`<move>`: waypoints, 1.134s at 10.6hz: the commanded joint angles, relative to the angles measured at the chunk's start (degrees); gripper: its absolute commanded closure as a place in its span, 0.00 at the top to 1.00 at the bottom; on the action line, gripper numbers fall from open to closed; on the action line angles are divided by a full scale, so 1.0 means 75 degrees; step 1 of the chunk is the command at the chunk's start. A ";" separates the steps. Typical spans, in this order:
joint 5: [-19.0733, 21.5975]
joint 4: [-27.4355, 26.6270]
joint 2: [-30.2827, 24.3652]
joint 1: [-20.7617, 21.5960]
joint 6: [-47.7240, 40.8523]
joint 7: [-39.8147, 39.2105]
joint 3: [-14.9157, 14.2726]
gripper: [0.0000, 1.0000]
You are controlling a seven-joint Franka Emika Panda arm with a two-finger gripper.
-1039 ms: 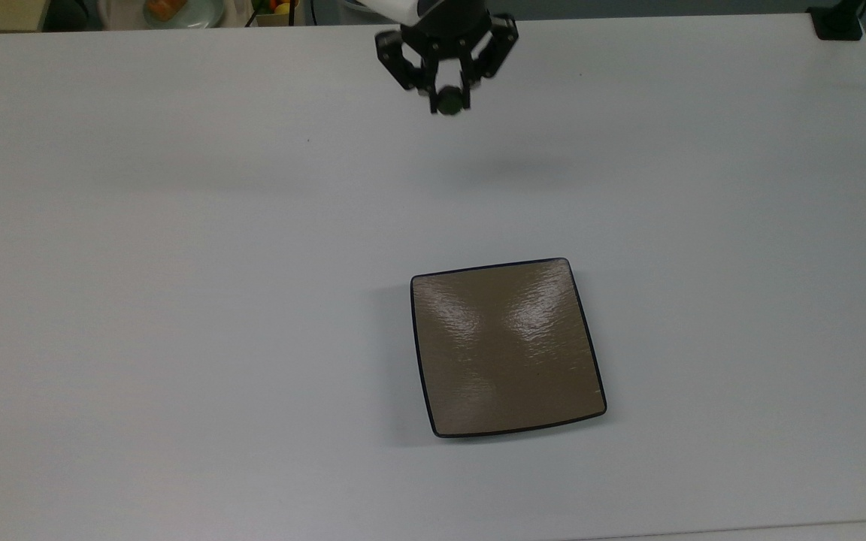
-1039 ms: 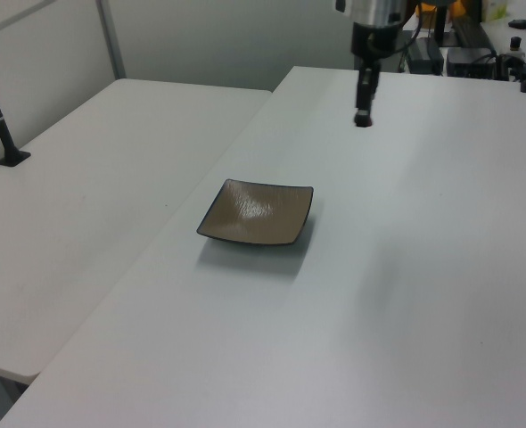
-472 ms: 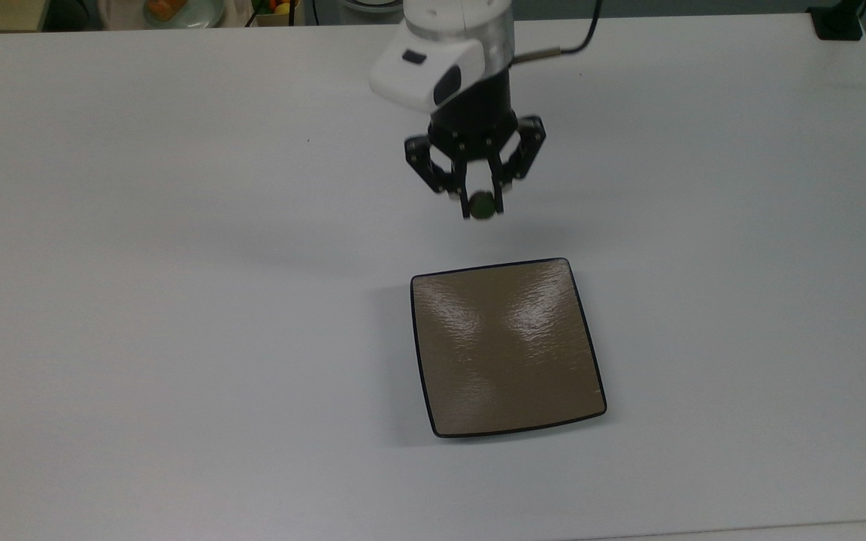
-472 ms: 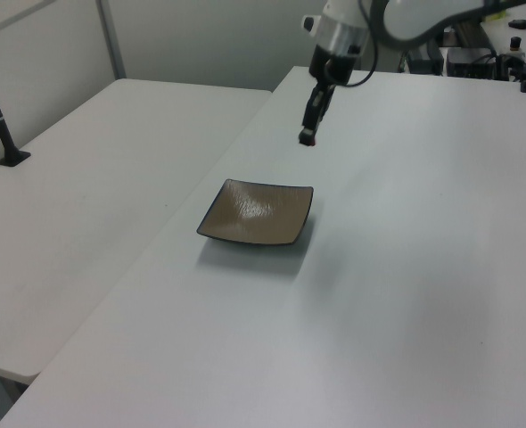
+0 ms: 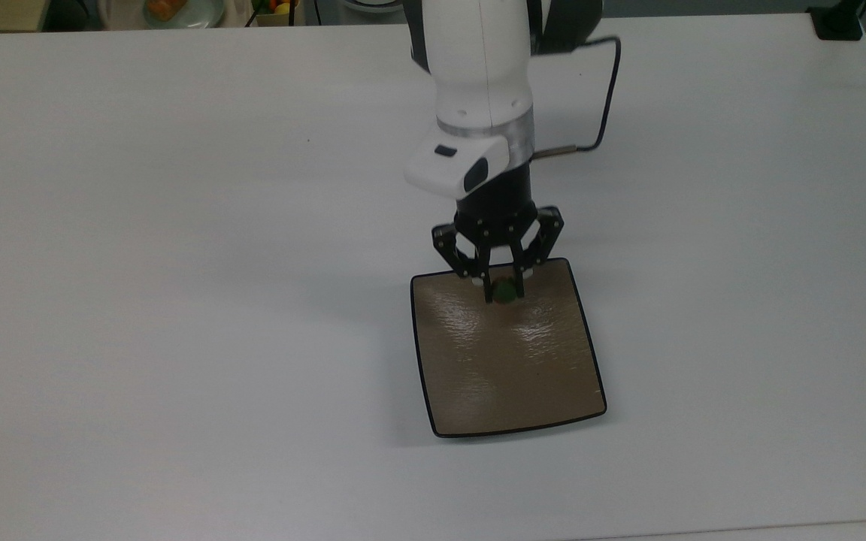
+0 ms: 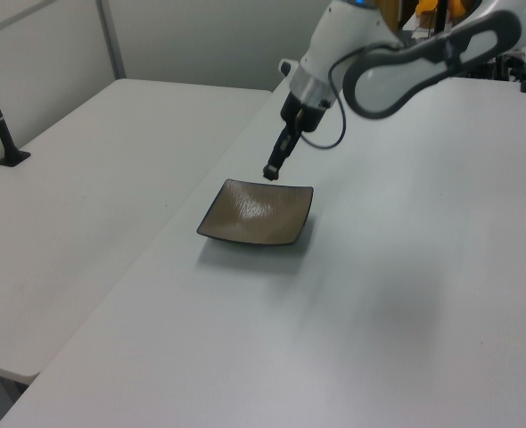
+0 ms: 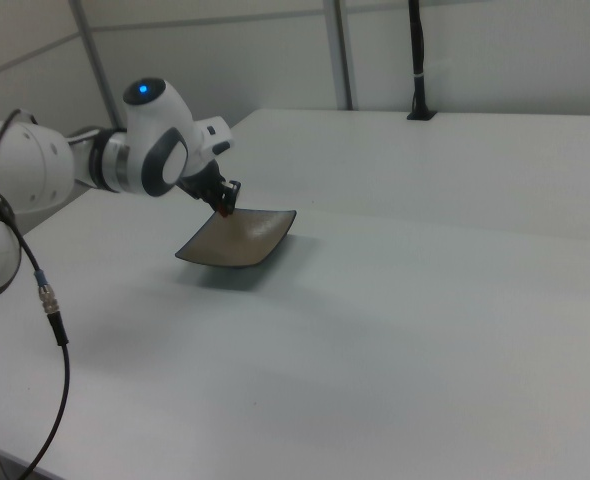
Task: Strawberries on a ceramic plate
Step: 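Lower the strawberry onto the plate and open the gripper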
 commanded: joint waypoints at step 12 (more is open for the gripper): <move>-0.0318 0.0094 0.0887 0.0167 0.2159 -0.0104 0.0085 1.00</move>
